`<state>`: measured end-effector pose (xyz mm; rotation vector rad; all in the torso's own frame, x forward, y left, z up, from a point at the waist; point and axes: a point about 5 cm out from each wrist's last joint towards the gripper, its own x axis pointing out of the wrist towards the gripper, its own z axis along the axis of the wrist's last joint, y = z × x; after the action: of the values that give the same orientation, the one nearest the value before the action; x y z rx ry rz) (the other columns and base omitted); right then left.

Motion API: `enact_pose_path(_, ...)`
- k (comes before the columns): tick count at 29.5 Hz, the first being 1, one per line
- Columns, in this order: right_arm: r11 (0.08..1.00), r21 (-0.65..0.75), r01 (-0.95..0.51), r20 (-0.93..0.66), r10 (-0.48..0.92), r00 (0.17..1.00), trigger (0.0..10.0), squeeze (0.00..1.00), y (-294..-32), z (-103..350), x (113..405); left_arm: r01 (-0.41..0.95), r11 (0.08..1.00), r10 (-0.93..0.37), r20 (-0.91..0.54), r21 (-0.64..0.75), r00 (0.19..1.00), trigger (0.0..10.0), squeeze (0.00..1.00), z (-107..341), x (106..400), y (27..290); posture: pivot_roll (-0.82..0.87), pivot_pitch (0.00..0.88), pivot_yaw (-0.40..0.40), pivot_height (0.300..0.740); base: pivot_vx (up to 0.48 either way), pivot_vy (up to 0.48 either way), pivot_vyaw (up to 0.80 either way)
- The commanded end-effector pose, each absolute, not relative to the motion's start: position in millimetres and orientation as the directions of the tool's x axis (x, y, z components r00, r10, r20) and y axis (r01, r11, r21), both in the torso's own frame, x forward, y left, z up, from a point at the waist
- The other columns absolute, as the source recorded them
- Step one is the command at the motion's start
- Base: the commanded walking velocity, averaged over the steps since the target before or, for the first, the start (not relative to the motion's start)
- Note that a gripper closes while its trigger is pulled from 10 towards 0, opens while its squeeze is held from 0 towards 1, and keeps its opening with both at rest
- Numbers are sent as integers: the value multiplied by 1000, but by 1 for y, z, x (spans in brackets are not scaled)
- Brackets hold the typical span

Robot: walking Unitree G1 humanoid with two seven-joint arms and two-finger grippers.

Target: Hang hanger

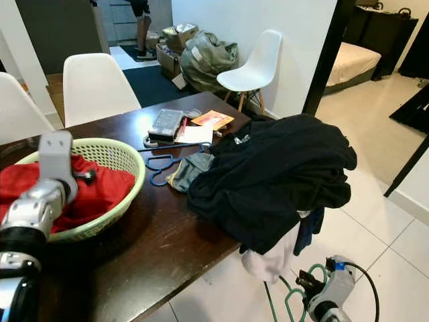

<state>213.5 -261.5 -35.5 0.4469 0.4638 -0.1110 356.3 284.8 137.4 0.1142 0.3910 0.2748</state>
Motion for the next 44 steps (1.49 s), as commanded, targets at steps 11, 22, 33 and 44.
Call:
enact_pose_path(11, 897, 385, 216, -445, -25, 895, 10000, 0, -269, -35, 207, -120, 980, 190, -555, 161, 809, 10000, 0, 113, 352, 277, -14, 0, -39, 740, 0, 0, 0)
enact_pose_path(22, 897, 384, 216, -443, -26, 896, 10000, 0, -269, -36, 206, -126, 982, 185, -570, 141, 801, 0, 0, 111, 346, 286, -17, 0, -39, 740, 0, 0, 0)
enact_pose_path(33, 896, 386, 219, -447, -26, 894, 10000, 0, -267, -36, 208, -210, 972, 220, -97, 104, 971, 0, 0, 210, 373, 297, -8, 0, -42, 740, 0, 0, 0)
enact_pose_path(44, 896, 386, 219, -450, -24, 893, 10000, 0, -266, -35, 210, -64, 998, 63, 390, -10, 919, 0, 0, 324, 369, 268, -6, 0, -42, 740, 0, 0, 0)
